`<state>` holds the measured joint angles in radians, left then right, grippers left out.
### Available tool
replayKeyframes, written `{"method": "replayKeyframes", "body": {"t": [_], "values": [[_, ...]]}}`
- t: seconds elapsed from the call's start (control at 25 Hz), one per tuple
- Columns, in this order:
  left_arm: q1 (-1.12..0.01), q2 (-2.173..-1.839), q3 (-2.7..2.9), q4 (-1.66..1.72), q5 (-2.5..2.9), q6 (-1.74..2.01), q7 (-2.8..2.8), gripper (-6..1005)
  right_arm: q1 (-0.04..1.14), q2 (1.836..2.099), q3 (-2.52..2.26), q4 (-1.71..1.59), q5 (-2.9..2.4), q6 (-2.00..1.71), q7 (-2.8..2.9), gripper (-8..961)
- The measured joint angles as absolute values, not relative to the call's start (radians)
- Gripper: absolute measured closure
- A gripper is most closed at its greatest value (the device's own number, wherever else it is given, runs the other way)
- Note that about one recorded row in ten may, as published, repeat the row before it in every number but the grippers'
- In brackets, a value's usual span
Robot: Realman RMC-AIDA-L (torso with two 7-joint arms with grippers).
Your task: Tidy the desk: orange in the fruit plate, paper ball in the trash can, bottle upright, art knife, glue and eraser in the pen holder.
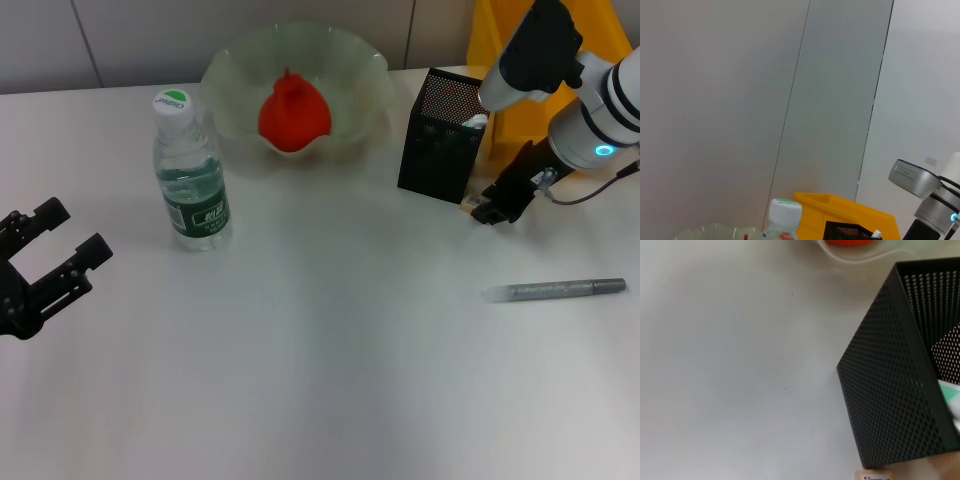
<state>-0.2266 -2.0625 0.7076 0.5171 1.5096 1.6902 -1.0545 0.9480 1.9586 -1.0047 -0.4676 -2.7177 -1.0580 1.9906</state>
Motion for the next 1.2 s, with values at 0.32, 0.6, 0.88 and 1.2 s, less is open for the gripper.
{"method": "replayKeyframes", "body": {"t": [0.32,0.6,0.88,1.2], "values": [[-0.224,-2.062,0.707,0.517,1.51,1.698,-1.056,260,0.917,1.985,-1.003,-0.526,-2.718,-1.088,1.991,683],[-0.221,-2.062,0.707,0.517,1.509,1.705,-1.059,260,0.795,2.062,-1.002,-0.81,-2.715,-1.252,2.03,677],[-0.225,-2.062,0.707,0.518,1.509,1.714,-1.059,260,0.685,2.08,-1.046,-1.092,-2.583,-1.451,2.105,672],[-0.225,-2.062,0.708,0.522,1.509,1.727,-1.059,260,0.646,2.079,-1.047,-1.248,-2.446,-1.525,2.141,665]]}}
